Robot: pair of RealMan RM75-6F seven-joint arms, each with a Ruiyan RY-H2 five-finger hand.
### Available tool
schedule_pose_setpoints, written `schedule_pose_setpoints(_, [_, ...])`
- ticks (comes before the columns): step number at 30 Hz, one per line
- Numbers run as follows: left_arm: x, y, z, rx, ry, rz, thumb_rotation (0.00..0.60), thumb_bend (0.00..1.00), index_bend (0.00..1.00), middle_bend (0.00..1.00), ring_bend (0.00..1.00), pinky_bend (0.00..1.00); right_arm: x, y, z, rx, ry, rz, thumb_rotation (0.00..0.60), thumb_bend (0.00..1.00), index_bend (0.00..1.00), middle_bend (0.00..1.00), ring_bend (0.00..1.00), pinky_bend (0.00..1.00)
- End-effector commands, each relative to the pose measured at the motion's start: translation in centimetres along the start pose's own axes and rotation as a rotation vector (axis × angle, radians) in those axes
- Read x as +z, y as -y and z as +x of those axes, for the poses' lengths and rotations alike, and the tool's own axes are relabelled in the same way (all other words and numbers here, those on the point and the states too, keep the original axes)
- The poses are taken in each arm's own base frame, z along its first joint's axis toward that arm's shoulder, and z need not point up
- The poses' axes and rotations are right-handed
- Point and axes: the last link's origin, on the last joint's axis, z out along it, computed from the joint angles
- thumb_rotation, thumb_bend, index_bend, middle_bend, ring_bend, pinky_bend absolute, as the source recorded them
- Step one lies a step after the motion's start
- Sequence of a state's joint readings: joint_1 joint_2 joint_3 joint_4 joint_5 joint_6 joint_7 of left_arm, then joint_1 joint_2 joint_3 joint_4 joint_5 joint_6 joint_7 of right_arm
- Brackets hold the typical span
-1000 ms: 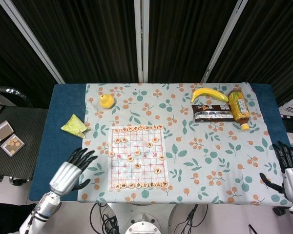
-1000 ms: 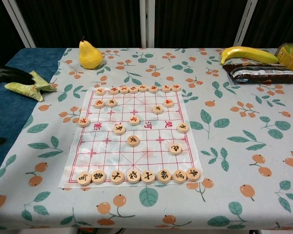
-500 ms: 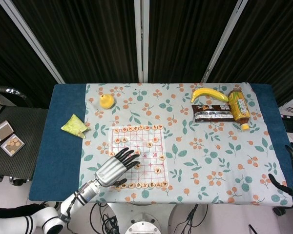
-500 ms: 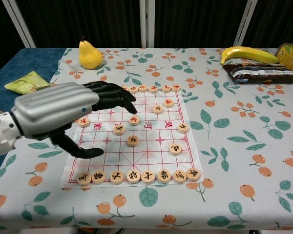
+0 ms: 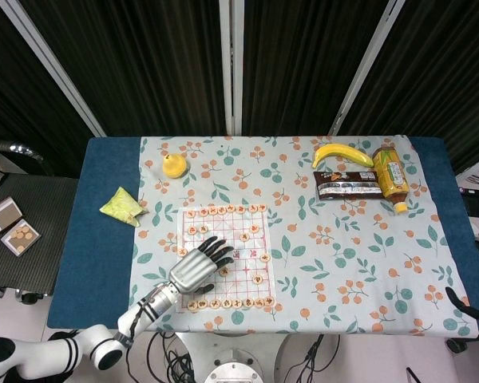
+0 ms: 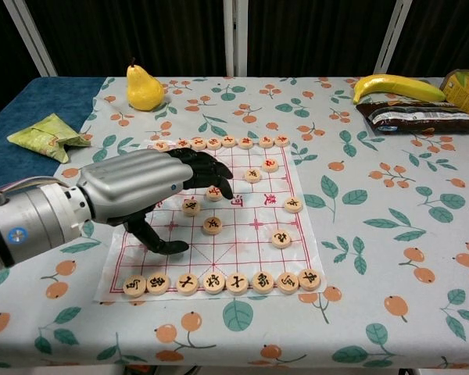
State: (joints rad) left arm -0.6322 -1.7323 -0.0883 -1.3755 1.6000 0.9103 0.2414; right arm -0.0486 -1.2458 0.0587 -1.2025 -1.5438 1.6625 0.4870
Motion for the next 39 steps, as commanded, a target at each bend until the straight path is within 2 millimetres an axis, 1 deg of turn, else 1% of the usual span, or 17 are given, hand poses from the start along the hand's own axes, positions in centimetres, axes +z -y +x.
schedule_pose_setpoints(1, [0.2,0.2,-0.6,0.008,0.009,0.014,0.6,0.25,0.24,0.08,0.0,0.0,0.0,-0.1,0.0,-0.001,0.0,-0.003,0.6,0.14,0.0,0.0,0.0,0.0])
schedule_pose_setpoints(4, [0.3,0.4,-0.7,0.012,0.003,0.019,0.6,0.25,0.26,0.09,0.0,0.0,0.0,-0.2,0.0,-0.002,0.001,-0.005,0.6,0.14,0.0,0.0,0.0,0.0])
schedule_pose_setpoints(11, [1.0,0.1,-0.7,-0.008,-0.004,0.004,0.6,0.25,0.3,0.09,0.0,0.0,0.1,-0.3,-0.5,-0.001,0.015,-0.007,0.6,0.14,0.0,0.0,0.0,0.0])
schedule_pose_setpoints(17, [1.6,-0.3,-0.5,-0.015,-0.007,-0.009,0.6,0.26,0.32,0.09,0.0,0.0,0.1,-0.4,-0.5,-0.002,0.017,-0.01,0.6,0.14,0.0,0.0,0.0,0.0])
schedule_pose_setpoints(22, [2.1,-0.1,-0.8,-0.017,0.003,-0.001,0.6,0.27,0.35,0.09,0.0,0.0,0.0,-0.7,-0.5,-0.002,0.017,-0.017,0.6,0.14,0.0,0.0,0.0,0.0])
schedule_pose_setpoints(29, [2.2,0.0,-1.1,-0.014,0.005,0.008,0.6,0.28,0.39,0.1,0.0,0.0,0.0,-1.0,-0.5,-0.001,0.019,-0.024,0.6,0.14,0.0,0.0,0.0,0.0])
schedule_pose_setpoints(35, [2.3,0.0,-1.0,-0.012,-0.004,0.011,0.6,0.29,0.44,0.11,0.0,0.0,0.0,-1.0,-0.6,-0.002,0.023,-0.022,0.6,0.14,0.0,0.0,0.0,0.0])
schedule_pose_setpoints(39, [2.3,0.2,-1.1,-0.006,-0.002,0.016,0.6,0.29,0.46,0.11,0.0,0.0,0.0,-1.0,-0.7,-0.002,0.025,-0.025,0.6,0.14,0.0,0.0,0.0,0.0])
